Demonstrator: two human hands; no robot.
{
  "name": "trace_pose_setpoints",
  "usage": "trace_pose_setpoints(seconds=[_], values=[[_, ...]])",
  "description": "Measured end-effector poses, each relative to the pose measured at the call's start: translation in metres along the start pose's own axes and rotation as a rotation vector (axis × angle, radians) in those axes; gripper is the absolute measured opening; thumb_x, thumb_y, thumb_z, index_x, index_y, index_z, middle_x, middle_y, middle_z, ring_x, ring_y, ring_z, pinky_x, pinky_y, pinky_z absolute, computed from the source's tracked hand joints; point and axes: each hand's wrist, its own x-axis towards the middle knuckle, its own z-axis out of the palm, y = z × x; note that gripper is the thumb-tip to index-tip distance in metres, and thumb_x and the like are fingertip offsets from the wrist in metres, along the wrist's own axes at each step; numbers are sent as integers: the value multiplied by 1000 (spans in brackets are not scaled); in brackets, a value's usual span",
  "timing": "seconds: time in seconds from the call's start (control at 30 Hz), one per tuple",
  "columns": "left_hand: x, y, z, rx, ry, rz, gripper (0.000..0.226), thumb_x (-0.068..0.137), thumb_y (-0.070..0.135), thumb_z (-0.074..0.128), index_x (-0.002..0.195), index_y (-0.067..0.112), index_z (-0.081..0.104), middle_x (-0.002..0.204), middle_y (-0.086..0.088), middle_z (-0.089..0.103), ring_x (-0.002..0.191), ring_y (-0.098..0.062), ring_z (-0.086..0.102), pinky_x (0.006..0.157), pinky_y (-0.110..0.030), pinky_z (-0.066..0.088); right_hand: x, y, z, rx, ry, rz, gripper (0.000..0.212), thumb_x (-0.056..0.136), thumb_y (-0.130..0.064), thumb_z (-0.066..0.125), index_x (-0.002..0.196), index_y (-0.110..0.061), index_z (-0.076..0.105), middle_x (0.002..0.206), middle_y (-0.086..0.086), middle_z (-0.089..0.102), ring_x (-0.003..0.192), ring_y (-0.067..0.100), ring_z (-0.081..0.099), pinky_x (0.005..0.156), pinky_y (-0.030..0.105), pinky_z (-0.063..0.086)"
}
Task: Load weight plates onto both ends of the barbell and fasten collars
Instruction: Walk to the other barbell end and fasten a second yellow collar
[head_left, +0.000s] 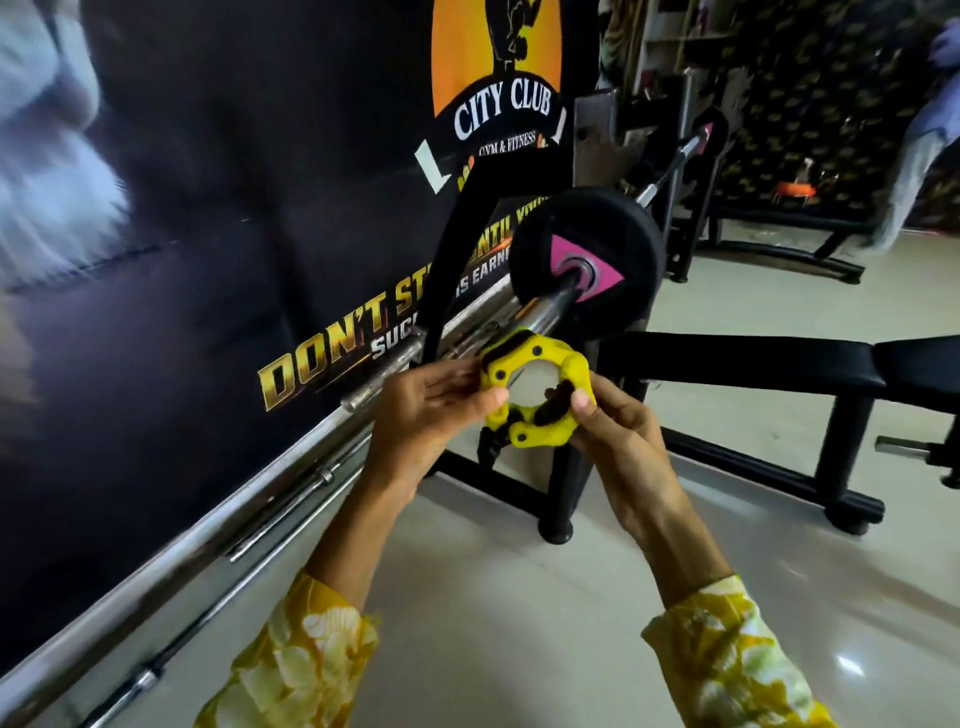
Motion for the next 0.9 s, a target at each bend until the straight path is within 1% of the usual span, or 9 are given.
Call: trace_pose_setpoints(seconds=[0.03,0.17,0.3,0.43,0.53,0.63,0.73,0.83,0.9], values=[[1,0,-14,-12,-20,3,43,58,27,76,98,10,71,93,-3,74,89,-17,70,75,-21,54,-1,6,12,1,13,-20,77,55,-52,81,116,-8,62,123,23,56,105,28,63,87,35,53],[7,-12,-54,-74,-103,-38,42,61,26,74,101,15,71,96,-2,74,93,-18,69,78,-23,54,-7,26,49,-1,76,-84,78,60,-42,82,121,-2,56,126,28,53,108,33,61,93,41,51],[13,-27,-64,-131,-186,-46,41,62,25,73,102,18,68,93,6,74,91,-10,68,76,-19,52,-15,33,65,-22,186,-130,55,71,-16,70,121,0,55,120,26,59,105,26,63,82,26,53],[19,-40,-72,-200,-236,-48,41,67,11,73,107,16,64,96,9,73,95,-8,67,77,-16,51,-15,43,73,-119,220,-158,60,70,-24,71,123,-1,55,123,25,56,108,26,62,81,23,51],[24,-45,-78,-216,-274,-58,42,63,22,73,105,19,66,98,9,73,98,-9,67,79,-16,50,-16,47,76,-110,236,-159,54,75,-16,67,125,-1,53,119,23,61,107,27,63,81,25,52],[31,-50,-79,-229,-313,-60,42,62,22,73,103,21,67,98,9,73,97,-9,67,79,-16,50,-17,52,76,-119,247,-165,59,72,-25,69,126,-8,53,120,21,61,107,27,63,79,25,53],[34,-57,-80,-237,-342,-30,49,65,19,72,113,16,63,103,8,72,101,-11,65,80,-17,50,-17,61,76,-140,294,-169,63,70,-28,70,128,-12,52,125,23,55,109,29,61,81,29,54],[38,-63,-78,-247,-341,-17,57,68,18,70,123,12,57,110,7,70,106,-12,63,84,-17,47,-12,65,77,-169,339,-192,63,73,-26,71,131,-11,50,127,21,54,109,29,61,86,38,54],[44,-65,-74,-243,-335,-36,57,68,20,71,123,12,57,112,7,68,109,-12,62,86,-17,47,-6,65,76,-187,353,-191,59,78,-16,68,133,-9,47,122,16,60,107,27,63,88,39,54]])
